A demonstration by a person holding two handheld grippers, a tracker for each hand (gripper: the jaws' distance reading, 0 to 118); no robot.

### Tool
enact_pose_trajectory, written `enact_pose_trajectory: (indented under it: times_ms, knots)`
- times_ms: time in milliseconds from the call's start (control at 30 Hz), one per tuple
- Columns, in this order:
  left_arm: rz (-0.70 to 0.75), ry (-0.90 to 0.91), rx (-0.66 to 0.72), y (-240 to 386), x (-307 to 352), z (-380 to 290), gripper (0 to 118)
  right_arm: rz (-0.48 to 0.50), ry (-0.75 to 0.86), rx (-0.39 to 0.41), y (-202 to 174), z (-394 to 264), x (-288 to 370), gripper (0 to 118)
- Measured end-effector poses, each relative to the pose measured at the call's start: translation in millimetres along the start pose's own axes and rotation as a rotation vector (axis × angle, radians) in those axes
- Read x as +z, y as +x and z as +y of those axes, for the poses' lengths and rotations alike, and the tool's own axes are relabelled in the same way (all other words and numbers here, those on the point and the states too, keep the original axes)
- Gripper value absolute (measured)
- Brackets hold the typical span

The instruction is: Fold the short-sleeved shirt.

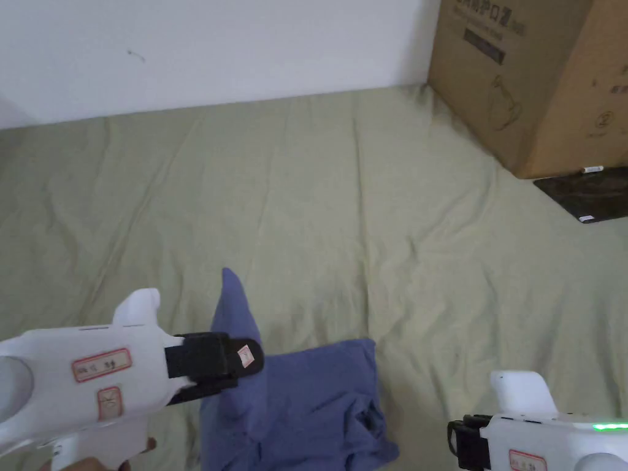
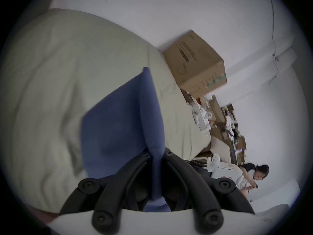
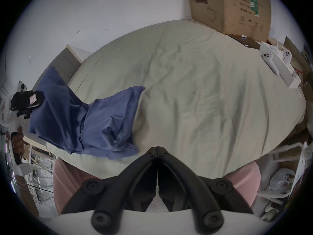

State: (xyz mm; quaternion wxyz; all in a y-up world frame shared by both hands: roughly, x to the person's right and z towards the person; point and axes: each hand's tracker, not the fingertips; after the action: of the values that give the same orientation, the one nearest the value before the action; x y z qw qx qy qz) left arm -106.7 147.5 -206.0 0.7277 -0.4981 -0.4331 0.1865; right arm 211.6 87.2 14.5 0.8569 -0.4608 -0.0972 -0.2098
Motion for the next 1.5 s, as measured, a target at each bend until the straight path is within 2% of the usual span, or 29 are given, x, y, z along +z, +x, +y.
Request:
enact_pose_trajectory:
  times_ms: [67,100,133,167,200,300,367,400,433,467,500,533,567,633,767,967,1033,1200,1300,1400,1500]
  knots:
    - [0.018,-0.063,0.008,9,-40,-3,19,-0.013,0.005,-0.022,10,-3,4,0]
    - [0.004,-0.103,-0.005,11,-60,-4,36,-0.017,0.008,-0.037,16,-6,6,0]
    - [-0.016,-0.133,0.006,18,-82,-9,77,-0.021,0.011,-0.055,21,-8,9,0]
    - [-0.037,-0.162,0.007,19,-95,-11,101,-0.02,0.012,-0.066,26,-10,10,0]
    - [-0.06,-0.212,-0.008,18,-111,-14,113,-0.021,0.013,-0.078,31,-12,12,0]
    - [-0.027,-0.209,0.001,14,-115,-19,106,-0.039,0.012,-0.104,43,-18,16,0]
    - [-0.015,-0.166,0.043,1,-99,-14,95,-0.045,0.008,-0.115,50,-21,17,0]
    - [-0.003,-0.133,0.072,2,-86,-11,95,-0.046,0.007,-0.121,52,-22,18,0]
    - [0.005,-0.095,0.094,-2,-74,-9,90,-0.046,0.007,-0.123,54,-23,17,0]
    - [0.014,-0.049,0.092,-10,-61,-7,78,-0.047,0.005,-0.125,55,-23,16,0]
    - [0.058,-0.007,0.084,-19,-49,-6,47,-0.047,0.004,-0.126,55,-23,15,0]
    - [0.1,0.012,0.09,-28,-44,-3,5,-0.047,0.005,-0.127,55,-24,14,0]
    - [0.158,0.018,0.097,-38,-38,-3,2,-0.045,0.004,-0.127,55,-24,13,0]
    - [0.192,0.001,0.14,-56,-35,-6,1,-0.039,0.006,-0.13,53,-23,9,0]
    - [0.116,-0.09,0.125,-67,-67,-22,1,-0.021,0.003,-0.124,46,-20,3,0]
    - [0.046,-0.3,0.066,-22,-155,-60,0,-0.003,0.012,-0.112,40,-21,8,0]
    - [0.101,-0.33,0.005,-10,-173,-67,0,-0.002,0.015,-0.111,41,-22,11,0]
    - [0.05,-0.413,-0.064,25,-203,-72,0,-0.032,0.001,-0.094,41,-23,18,0]
    - [0.037,-0.362,-0.138,31,-182,-69,0,-0.046,0.001,-0.078,37,-21,26,0]
    - [-0.033,-0.256,-0.075,16,-135,-55,0,-0.049,0.009,-0.066,30,-13,28,0]
    - [0.016,-0.096,-0.047,-11,-63,-42,0,-0.022,0.013,-0.031,11,-2,22,0]
